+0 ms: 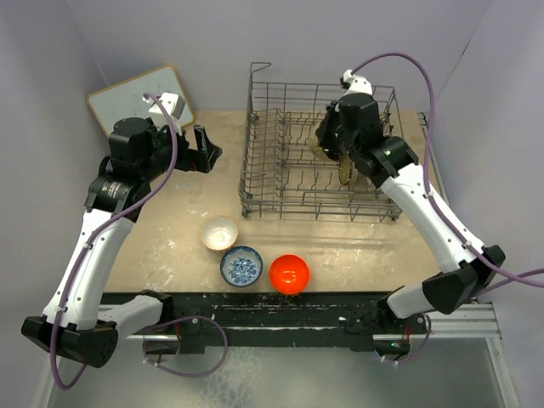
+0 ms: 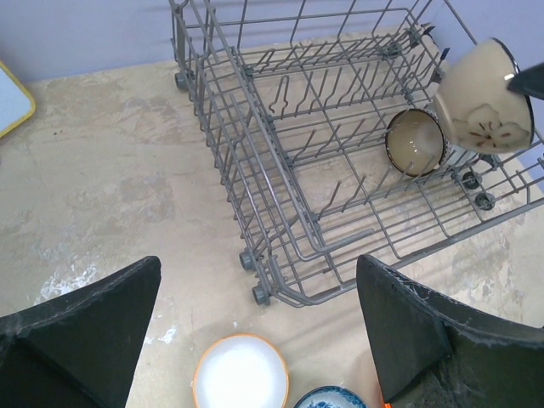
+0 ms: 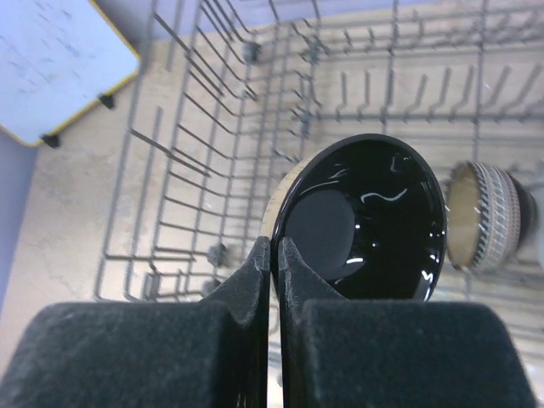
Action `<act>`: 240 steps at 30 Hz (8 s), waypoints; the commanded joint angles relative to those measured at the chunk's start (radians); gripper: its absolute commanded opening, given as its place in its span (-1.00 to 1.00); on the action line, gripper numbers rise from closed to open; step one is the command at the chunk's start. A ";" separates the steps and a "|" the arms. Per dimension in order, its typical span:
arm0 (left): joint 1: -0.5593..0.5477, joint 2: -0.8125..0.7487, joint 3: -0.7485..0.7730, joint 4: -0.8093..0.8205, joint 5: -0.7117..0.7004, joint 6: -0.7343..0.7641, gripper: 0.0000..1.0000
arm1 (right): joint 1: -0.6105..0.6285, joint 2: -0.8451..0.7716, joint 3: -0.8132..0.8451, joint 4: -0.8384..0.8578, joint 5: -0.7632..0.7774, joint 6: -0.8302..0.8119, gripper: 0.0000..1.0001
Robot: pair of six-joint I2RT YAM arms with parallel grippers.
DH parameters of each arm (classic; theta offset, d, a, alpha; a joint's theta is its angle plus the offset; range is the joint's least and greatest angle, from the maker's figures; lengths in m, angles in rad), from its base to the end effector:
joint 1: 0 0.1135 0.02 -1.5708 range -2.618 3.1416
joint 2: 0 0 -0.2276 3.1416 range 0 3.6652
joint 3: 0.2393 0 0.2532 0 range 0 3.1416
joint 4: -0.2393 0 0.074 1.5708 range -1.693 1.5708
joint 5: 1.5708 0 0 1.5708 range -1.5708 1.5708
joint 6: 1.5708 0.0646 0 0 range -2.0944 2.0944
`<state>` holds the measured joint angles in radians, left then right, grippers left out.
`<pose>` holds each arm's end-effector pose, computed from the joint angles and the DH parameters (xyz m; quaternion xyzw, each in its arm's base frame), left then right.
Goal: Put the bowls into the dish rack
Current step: Pick up the bowl from the dish rack, then place the bowl at the center of the board, then pick up the bowl from the center of the board, then turn the bowl upside down on the dish rack.
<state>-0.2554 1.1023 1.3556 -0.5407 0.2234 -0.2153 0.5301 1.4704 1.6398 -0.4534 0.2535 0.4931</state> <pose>0.2593 -0.0825 0.3975 0.0827 0.7946 -0.2255 0.5576 0.3193 0.1683 0.4023 0.0611 0.7949 0.2032 0.5684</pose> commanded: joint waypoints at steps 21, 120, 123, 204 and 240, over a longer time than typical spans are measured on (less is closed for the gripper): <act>0.007 0.006 0.058 0.024 0.059 -0.057 0.98 | 0.087 -0.516 -0.172 -0.249 -0.430 -0.158 -1.00; 0.007 -0.114 -0.106 0.038 0.106 -0.038 0.98 | 0.131 -0.442 -1.014 -0.220 0.092 0.738 0.02; 0.007 -0.116 -0.111 0.041 0.105 -0.035 0.98 | 0.132 -0.445 -1.026 -0.203 0.100 0.750 -0.10; 0.006 -0.117 -0.176 0.089 0.209 -0.048 0.98 | -0.273 0.727 0.316 1.337 0.908 -1.684 -1.00; -0.017 -0.076 -0.232 0.142 0.208 -0.033 0.98 | -0.328 0.914 0.313 1.430 0.915 -1.841 -1.00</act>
<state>-0.2634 1.0332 1.1297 -0.4492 0.4313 -0.2687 0.2108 2.3859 1.8755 0.8360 1.1378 -1.2671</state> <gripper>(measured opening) 0.990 0.034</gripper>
